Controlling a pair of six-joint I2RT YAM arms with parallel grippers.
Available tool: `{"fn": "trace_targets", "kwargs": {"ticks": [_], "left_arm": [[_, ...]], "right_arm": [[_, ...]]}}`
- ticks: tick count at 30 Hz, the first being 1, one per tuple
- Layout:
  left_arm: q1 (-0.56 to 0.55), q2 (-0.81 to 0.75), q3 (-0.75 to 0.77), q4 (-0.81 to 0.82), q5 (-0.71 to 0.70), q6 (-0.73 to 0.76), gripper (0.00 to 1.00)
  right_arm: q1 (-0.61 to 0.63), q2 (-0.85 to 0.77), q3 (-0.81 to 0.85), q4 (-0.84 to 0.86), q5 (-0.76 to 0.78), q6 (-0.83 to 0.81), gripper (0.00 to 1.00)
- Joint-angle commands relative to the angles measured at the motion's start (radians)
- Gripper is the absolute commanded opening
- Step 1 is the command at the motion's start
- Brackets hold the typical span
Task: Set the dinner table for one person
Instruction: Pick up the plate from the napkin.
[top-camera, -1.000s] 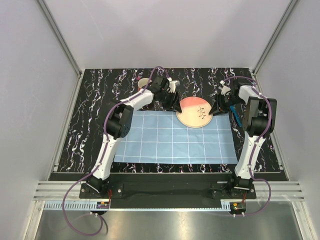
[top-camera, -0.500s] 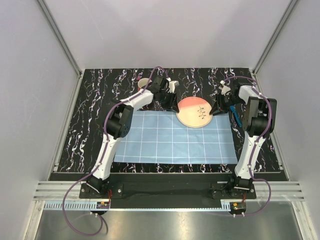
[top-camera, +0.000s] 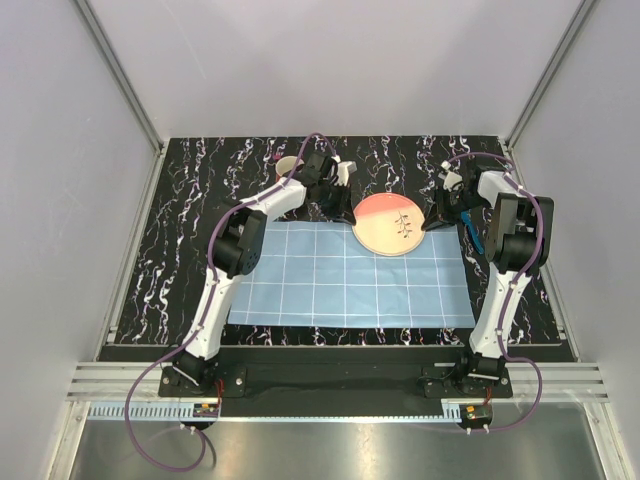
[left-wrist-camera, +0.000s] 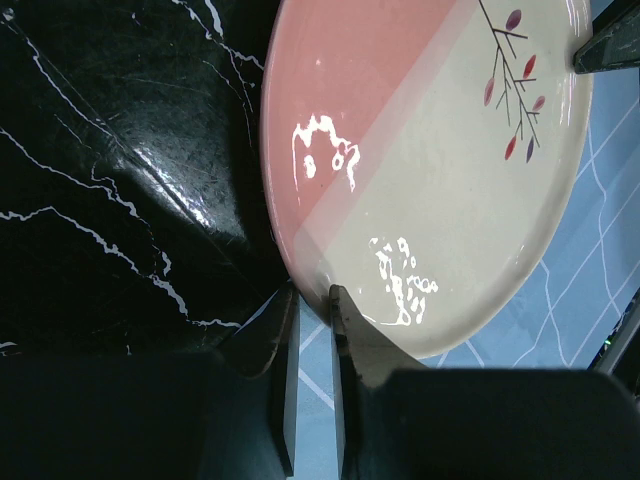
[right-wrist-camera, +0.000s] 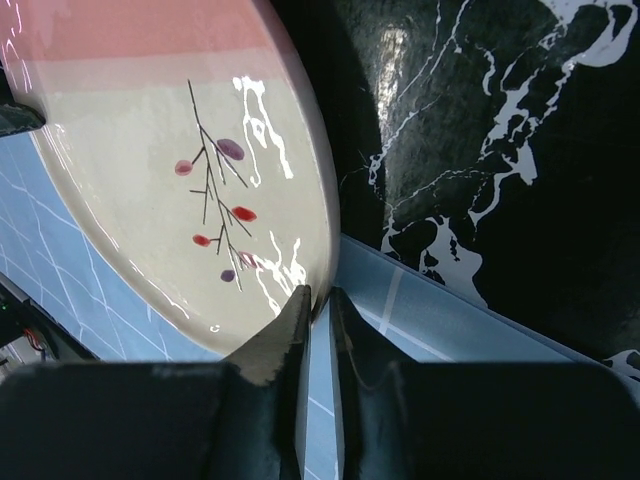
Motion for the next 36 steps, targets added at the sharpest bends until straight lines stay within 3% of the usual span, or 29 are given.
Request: {"fn": "trace_targets", "kwargs": {"ticks": [1, 2, 15, 36], "left_arm": [[-0.021, 0.001, 0.004, 0.035, 0.047, 0.024, 0.05], [-0.021, -0.001, 0.005, 0.035, 0.047, 0.024, 0.00], [-0.021, 0.001, 0.014, 0.035, 0.071, 0.033, 0.00], [-0.026, -0.042, 0.034, 0.025, 0.077, 0.044, 0.00]], "right_arm": [[0.019, 0.008, 0.017, 0.023, -0.058, 0.015, 0.15], [0.020, 0.010, 0.015, 0.023, -0.056, 0.015, 0.14], [0.040, 0.002, 0.006, 0.021, -0.047, 0.008, 0.00], [0.079, -0.053, 0.026, 0.015, -0.062, 0.025, 0.00]]}}
